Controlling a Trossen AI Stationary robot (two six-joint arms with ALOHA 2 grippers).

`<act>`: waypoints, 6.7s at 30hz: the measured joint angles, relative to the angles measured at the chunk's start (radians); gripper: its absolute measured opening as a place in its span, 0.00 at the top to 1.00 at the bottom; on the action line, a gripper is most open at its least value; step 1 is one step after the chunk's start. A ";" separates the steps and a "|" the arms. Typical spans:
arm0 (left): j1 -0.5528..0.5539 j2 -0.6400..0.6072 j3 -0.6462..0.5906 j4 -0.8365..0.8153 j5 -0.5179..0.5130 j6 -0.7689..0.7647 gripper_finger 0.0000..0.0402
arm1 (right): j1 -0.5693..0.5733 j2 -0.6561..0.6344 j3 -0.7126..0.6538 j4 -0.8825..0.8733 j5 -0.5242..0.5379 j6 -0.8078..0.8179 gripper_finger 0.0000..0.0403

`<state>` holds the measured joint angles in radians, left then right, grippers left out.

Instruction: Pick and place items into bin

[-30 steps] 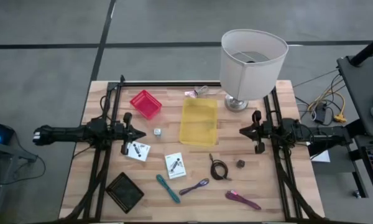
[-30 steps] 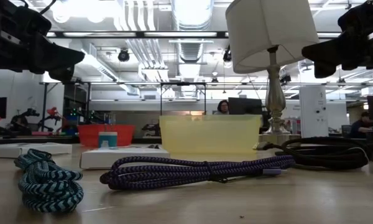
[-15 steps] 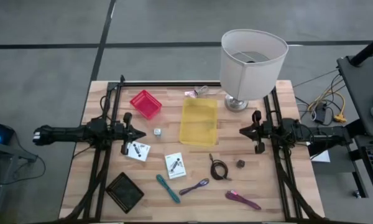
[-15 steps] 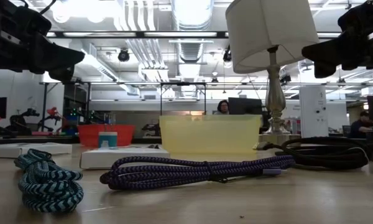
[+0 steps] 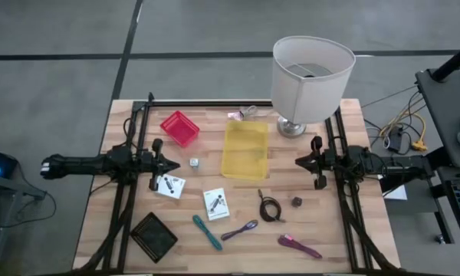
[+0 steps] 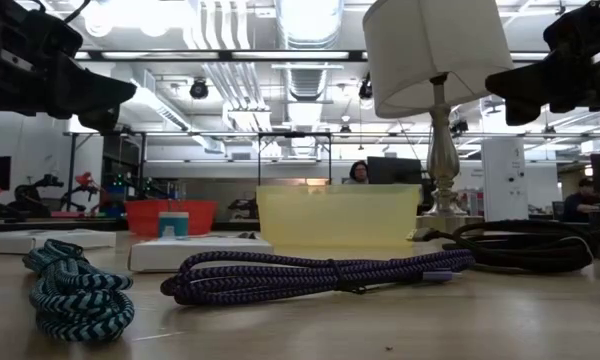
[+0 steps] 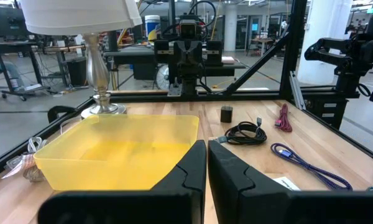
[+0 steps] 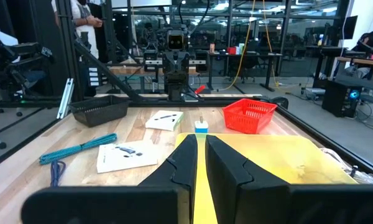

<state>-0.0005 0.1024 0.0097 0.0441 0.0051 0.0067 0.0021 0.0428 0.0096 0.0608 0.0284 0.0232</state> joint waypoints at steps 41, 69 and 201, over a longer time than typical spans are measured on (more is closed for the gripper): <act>0.000 0.000 0.000 0.028 -0.004 0.063 1.00 | 0.000 0.000 0.000 0.021 0.000 -0.050 0.94; 0.000 0.113 0.002 0.379 -0.010 0.290 0.71 | 0.000 0.228 0.073 0.168 -0.060 0.078 0.47; 0.000 0.105 0.000 0.395 -0.010 0.290 0.66 | 0.595 1.498 0.789 -0.879 0.184 0.913 0.49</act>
<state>-0.0003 0.2077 0.0101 0.4393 -0.0047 0.2962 0.5972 1.5406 0.7982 -0.8181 0.2123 0.9361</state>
